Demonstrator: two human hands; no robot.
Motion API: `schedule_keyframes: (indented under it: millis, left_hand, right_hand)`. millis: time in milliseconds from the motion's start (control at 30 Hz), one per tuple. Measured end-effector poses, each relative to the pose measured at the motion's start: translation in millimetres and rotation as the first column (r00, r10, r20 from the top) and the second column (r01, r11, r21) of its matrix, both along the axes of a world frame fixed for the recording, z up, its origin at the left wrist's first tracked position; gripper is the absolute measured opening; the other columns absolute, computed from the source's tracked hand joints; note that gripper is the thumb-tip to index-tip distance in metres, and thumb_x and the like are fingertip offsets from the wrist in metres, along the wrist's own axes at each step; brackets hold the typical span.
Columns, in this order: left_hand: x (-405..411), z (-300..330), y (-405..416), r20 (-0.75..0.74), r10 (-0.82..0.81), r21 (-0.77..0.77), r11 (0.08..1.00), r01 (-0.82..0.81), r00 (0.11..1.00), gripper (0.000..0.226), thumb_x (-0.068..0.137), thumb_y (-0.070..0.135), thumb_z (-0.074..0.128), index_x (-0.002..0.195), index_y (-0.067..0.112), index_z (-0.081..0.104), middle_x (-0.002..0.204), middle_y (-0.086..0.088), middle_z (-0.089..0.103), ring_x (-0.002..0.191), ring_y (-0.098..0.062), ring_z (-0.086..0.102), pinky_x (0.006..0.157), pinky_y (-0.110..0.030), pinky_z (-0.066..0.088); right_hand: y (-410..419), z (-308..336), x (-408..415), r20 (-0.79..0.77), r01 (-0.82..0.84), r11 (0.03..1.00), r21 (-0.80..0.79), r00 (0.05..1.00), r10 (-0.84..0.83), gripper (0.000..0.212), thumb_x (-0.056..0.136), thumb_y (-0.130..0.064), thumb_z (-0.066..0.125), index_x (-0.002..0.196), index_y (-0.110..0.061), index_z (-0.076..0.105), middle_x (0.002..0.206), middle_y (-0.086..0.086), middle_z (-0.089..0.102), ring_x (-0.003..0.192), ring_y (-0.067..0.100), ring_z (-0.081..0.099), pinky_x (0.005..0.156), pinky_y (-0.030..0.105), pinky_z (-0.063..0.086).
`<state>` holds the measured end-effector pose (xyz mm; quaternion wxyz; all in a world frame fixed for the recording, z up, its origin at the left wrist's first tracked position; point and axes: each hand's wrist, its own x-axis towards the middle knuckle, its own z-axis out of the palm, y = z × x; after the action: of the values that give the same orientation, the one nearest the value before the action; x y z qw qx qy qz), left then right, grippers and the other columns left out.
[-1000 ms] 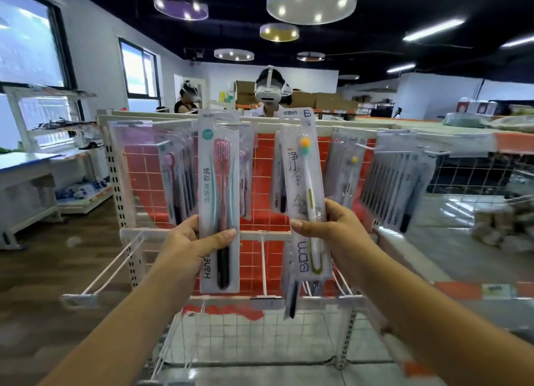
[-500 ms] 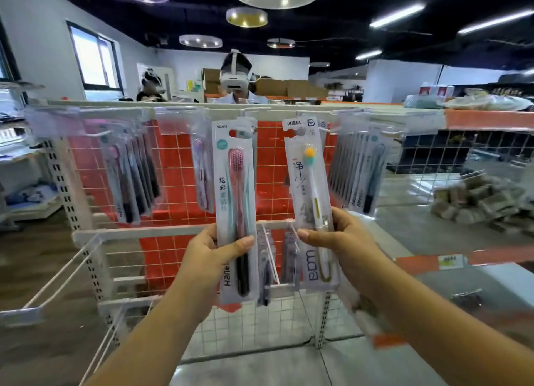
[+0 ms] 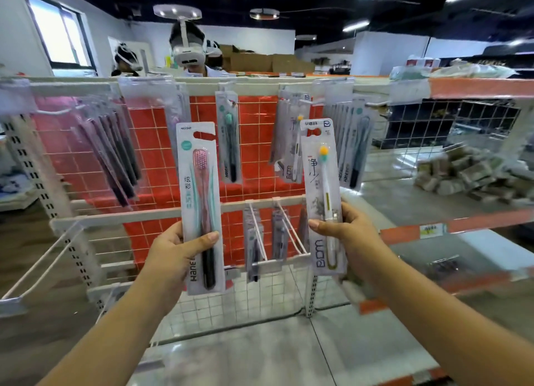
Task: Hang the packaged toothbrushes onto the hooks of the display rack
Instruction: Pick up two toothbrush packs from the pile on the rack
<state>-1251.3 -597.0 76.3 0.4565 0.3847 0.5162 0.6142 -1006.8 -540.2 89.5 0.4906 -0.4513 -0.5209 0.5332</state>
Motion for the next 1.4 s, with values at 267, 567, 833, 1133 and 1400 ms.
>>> schedule_keyframes:
  millis: [267, 567, 833, 1133, 1400]
  left_hand:
    - [6, -7, 3, -0.027, -0.004, -0.033, 0.999, 0.003, 1.0, 0.021, 0.08, 0.004, 0.065, 0.098, 0.014, 0.062, 0.086, -0.005, 0.071, 0.076, -0.021, 0.068, 0.047, -0.025, 0.054]
    - [16, -16, 5, -0.021, -0.032, -0.054, 0.998, 0.031, 0.999, 0.03, 0.079, 0.004, 0.066, 0.108, 0.01, 0.061, 0.095, -0.009, 0.068, 0.086, -0.025, 0.065, 0.06, -0.031, 0.053]
    - [19, -8, 7, -0.03, -0.029, -0.045, 0.999, 0.028, 0.999, 0.021, 0.081, 0.006, 0.065, 0.101, 0.014, 0.061, 0.089, -0.006, 0.068, 0.077, -0.022, 0.066, 0.047, -0.024, 0.055]
    - [28, -21, 8, -0.043, 0.003, -0.072, 0.997, -0.006, 0.999, 0.033, 0.077, 0.007, 0.068, 0.11, 0.01, 0.061, 0.099, -0.01, 0.067, 0.094, -0.03, 0.062, 0.075, -0.04, 0.052]
    - [20, -33, 13, -0.058, 0.002, -0.108, 0.994, -0.008, 0.998, 0.045, 0.066, 0.013, 0.071, 0.109, 0.01, 0.061, 0.101, -0.01, 0.068, 0.094, -0.031, 0.064, 0.076, -0.042, 0.052]
  right_hand:
    - [2, -16, 20, -0.078, 0.087, 0.995, -0.041, 0.993, -0.09, 0.035, 0.071, 0.001, 0.07, 0.103, -0.01, 0.062, 0.094, 0.012, 0.07, 0.091, 0.035, 0.066, 0.088, 0.058, 0.049]
    - [-1, -23, 33, -0.099, 0.108, 0.994, -0.021, 0.989, -0.11, 0.028, 0.073, 0.006, 0.068, 0.096, -0.01, 0.062, 0.074, -0.001, 0.072, 0.074, 0.022, 0.068, 0.078, 0.043, 0.052]
    - [2, -24, 37, -0.12, 0.11, 0.994, -0.022, 0.986, -0.112, 0.026, 0.074, 0.006, 0.068, 0.092, -0.012, 0.062, 0.074, -0.001, 0.072, 0.075, 0.024, 0.067, 0.078, 0.046, 0.053]
    - [12, -28, 44, -0.135, 0.082, 0.996, -0.028, 0.987, -0.085, 0.028, 0.074, 0.005, 0.068, 0.095, -0.011, 0.062, 0.076, 0.001, 0.073, 0.076, 0.023, 0.067, 0.072, 0.042, 0.054]
    - [31, -41, 36, -0.127, 0.086, 0.993, -0.084, 0.987, -0.096, 0.028, 0.077, 0.003, 0.067, 0.1, -0.012, 0.06, 0.091, 0.007, 0.07, 0.09, 0.03, 0.065, 0.083, 0.05, 0.052]
